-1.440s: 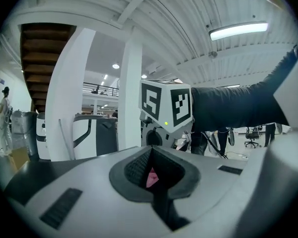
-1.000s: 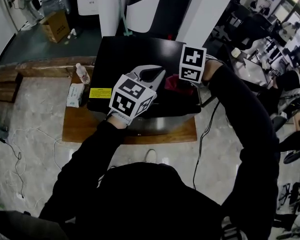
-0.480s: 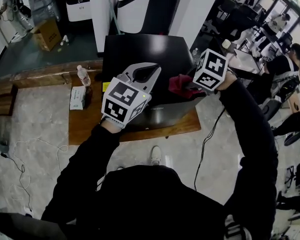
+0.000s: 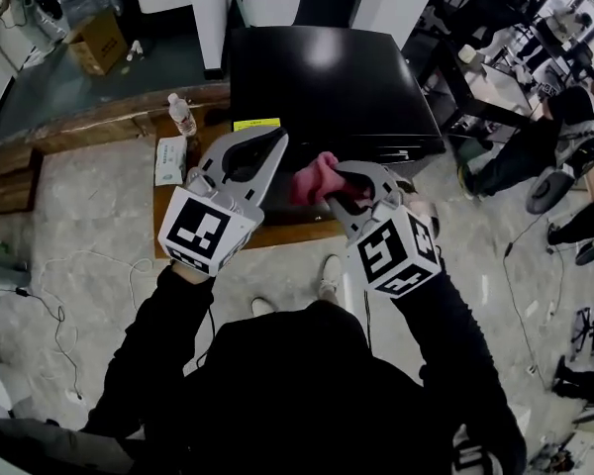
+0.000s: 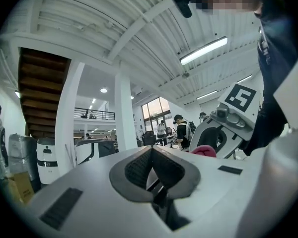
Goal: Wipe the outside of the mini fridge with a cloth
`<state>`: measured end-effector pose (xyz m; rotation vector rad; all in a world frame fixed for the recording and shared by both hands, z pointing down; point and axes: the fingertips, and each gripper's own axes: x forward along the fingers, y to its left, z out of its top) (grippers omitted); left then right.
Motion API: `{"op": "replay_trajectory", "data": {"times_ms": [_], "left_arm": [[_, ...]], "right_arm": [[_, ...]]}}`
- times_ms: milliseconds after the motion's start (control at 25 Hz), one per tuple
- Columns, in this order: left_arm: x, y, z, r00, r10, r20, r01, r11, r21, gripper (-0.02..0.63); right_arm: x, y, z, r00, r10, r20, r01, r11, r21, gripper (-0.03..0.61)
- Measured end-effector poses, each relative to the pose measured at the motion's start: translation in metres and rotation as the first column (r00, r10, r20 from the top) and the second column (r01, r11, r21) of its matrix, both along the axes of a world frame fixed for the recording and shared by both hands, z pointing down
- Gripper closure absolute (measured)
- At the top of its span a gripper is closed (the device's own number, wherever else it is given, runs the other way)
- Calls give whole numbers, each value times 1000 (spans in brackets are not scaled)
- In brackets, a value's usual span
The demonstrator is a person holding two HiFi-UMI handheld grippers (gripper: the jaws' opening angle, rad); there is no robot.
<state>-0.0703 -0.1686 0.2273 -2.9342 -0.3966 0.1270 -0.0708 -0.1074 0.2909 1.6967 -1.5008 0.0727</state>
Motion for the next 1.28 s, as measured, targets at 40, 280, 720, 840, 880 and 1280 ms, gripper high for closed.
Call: {"op": "replay_trajectory", "data": {"times_ms": [40, 280, 720, 840, 880, 1280], "left_arm": [[-9, -4, 10, 1000, -6, 5, 6, 1000, -4, 607], [-43, -32, 60, 995, -78, 55, 81, 995, -57, 607], [-52, -39, 115, 990, -94, 106, 104, 990, -94, 607], [-52, -35, 140, 986, -93, 135, 108, 989, -103, 607], [-53, -34, 150, 984, -95, 148, 110, 989, -100, 607], [-51, -21, 256, 952, -91, 293, 133, 983, -127, 607]], "right_arm": [[-8, -8, 7, 1000, 8, -15, -8, 1000, 13, 503], [-19, -51, 54, 989, 62, -132, -62, 998, 6, 503], [-17, -71, 113, 955, 79, -285, -43, 990, 131, 503], [-16, -73, 137, 962, 69, -265, -36, 992, 124, 505], [-16, -73, 146, 965, 65, -252, -36, 992, 117, 505], [-15, -75, 221, 985, 29, -167, -15, 996, 84, 505]]}}
